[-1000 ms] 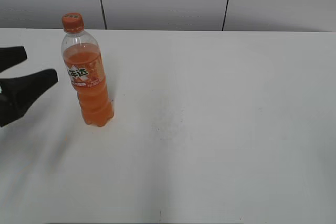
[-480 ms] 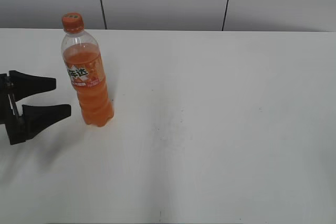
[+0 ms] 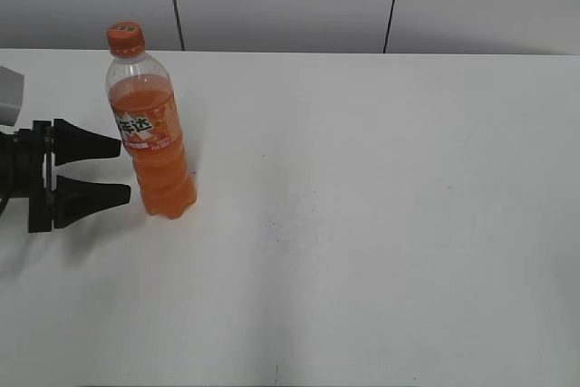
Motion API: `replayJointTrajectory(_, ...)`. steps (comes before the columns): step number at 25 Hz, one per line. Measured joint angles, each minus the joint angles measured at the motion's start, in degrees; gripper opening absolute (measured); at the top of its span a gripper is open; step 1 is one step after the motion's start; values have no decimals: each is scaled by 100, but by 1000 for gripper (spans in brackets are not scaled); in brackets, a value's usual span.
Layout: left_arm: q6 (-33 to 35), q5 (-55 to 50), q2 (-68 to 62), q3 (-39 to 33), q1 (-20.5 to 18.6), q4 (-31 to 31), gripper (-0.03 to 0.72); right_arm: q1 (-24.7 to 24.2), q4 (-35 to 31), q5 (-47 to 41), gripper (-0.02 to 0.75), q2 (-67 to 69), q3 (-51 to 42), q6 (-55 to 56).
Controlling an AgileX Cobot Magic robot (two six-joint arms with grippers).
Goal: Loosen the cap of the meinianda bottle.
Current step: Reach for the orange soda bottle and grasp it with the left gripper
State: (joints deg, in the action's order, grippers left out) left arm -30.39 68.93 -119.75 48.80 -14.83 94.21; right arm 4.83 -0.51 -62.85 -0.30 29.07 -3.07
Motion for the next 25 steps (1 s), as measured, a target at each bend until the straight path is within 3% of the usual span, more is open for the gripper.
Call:
replayJointTrajectory(11,-333,4,-808,1071,774,223,589,0,51,0,459,0,0,5)
replayJointTrajectory(18,-482,6,-1028,1470,913,227,581,0,51,0,459,0,0,5)
replayJointTrajectory(25,-513,43,-1103,1530,980,341,467,0,0,0,460,0,0,5)
